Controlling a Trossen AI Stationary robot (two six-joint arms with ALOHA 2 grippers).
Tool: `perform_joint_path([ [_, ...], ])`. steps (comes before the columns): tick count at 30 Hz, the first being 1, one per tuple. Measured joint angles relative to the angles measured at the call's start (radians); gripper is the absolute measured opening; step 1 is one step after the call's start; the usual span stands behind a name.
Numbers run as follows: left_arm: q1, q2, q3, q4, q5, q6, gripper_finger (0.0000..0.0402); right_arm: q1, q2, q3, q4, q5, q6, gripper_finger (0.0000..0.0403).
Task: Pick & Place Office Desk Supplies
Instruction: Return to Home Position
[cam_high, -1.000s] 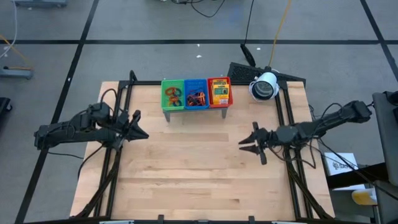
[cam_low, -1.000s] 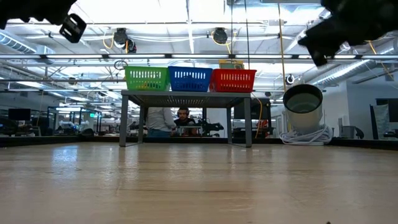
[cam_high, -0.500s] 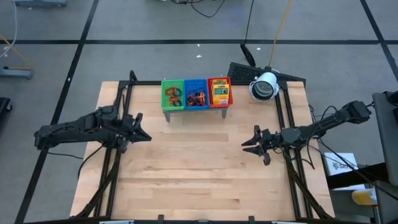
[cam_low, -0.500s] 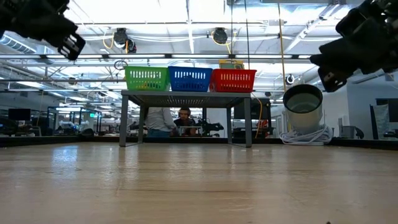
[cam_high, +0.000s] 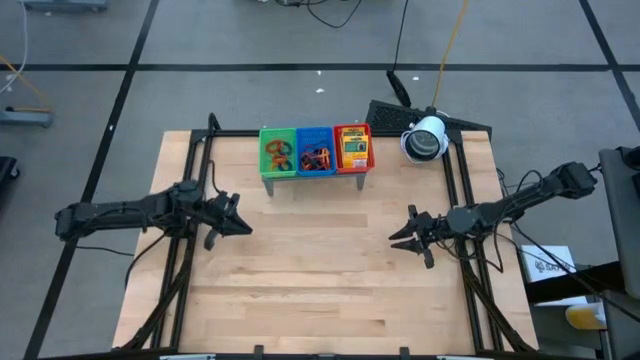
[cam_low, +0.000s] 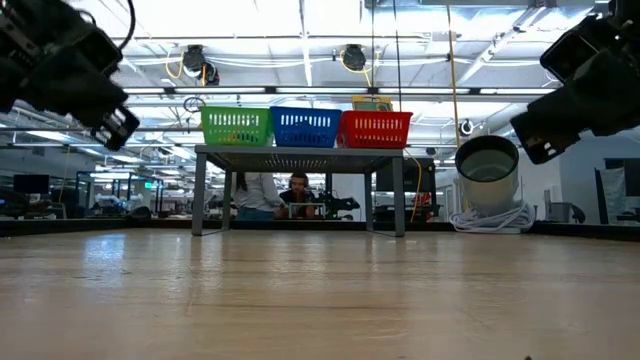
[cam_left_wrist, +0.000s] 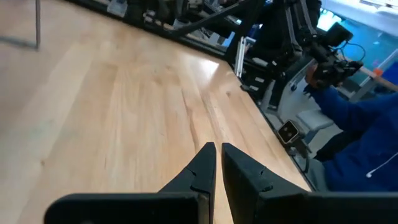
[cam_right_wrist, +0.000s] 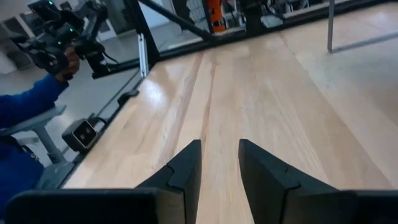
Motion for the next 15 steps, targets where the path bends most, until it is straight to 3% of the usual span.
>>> perform_joint_path([
  [5,0.0,0.0,-0.091,0.091,-0.001,-0.018,0.0033,0.0,0.0,-0.001,-0.01,0.001,0.006,0.01],
  [15,-0.002,0.009,-0.1,0.126,-0.017,0.201,0.0033,0.0,0.0,-0.002,-0.025,0.002,-0.041,0.01],
])
